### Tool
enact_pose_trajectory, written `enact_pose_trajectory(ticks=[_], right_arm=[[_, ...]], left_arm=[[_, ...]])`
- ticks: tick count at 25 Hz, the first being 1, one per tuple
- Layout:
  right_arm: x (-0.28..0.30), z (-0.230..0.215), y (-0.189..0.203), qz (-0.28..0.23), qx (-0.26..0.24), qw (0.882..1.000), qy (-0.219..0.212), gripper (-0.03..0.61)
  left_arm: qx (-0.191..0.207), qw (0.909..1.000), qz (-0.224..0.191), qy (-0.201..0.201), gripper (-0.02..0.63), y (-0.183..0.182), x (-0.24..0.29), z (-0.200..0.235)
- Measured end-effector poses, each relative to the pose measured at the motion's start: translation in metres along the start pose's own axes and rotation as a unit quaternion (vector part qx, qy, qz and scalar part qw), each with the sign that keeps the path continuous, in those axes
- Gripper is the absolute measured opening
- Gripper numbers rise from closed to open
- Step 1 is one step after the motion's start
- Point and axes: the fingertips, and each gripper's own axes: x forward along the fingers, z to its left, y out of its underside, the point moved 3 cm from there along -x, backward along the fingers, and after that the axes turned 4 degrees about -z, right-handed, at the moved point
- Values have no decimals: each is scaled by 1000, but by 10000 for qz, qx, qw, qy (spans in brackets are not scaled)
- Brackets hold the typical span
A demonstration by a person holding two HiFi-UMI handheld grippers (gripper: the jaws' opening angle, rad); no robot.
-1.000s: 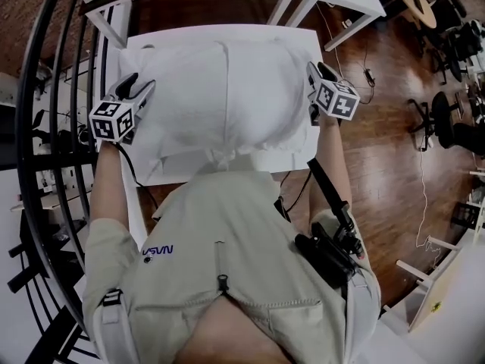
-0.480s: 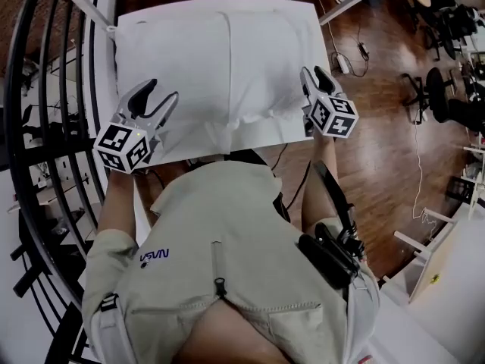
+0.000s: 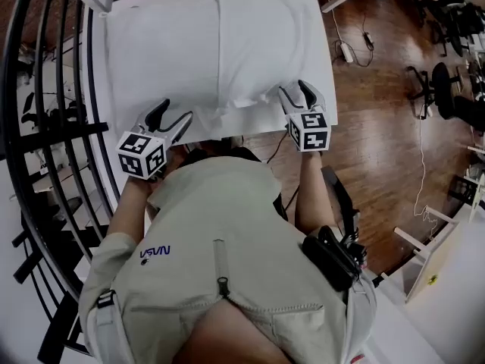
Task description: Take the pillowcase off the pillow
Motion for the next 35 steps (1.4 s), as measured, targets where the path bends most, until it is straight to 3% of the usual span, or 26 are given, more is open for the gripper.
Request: enact_pose_trajectory(ticks=[3, 6, 11, 15, 17, 19, 21, 25, 30, 35], right_arm=[[3, -11, 8, 142, -126, 9998, -17, 261], [9, -18, 16, 253, 57, 9996, -113, 284], [22, -19, 22, 297, 477, 9978, -362, 285], [35, -15, 18, 332, 502, 9971, -461, 274], [36, -13, 17, 346, 478, 9971, -486, 259], [35, -10, 17, 334, 447, 9973, -476, 244], [35, -6, 15, 289, 392, 9978, -452, 216], [32, 6, 10, 189, 211, 9988, -389, 138], [22, 6, 10, 92, 118, 9997, -193, 38], [11, -1, -3, -73, -36, 9999, 132, 15]], left_arm=[[-659, 9973, -6, -311, 325, 14, 7, 2], [-1578, 9851, -238, -639, 325, 21, 7, 9], [-2840, 9541, -538, -785, 376, 30, 22, 16], [-3778, 9162, -1120, -724, 455, 26, 43, 29], [-4086, 9001, -1277, -809, 457, 24, 54, 40], [-4247, 8902, -1360, -931, 414, 21, 62, 49], [-4241, 8883, -1440, -1015, 303, 15, 63, 56], [-3896, 9027, -1517, -1017, 76, -2, 48, 57], [-3623, 9125, -1722, -801, 34, -26, 28, 50], [-3465, 9148, -1983, -617, 31, -52, 13, 49]])
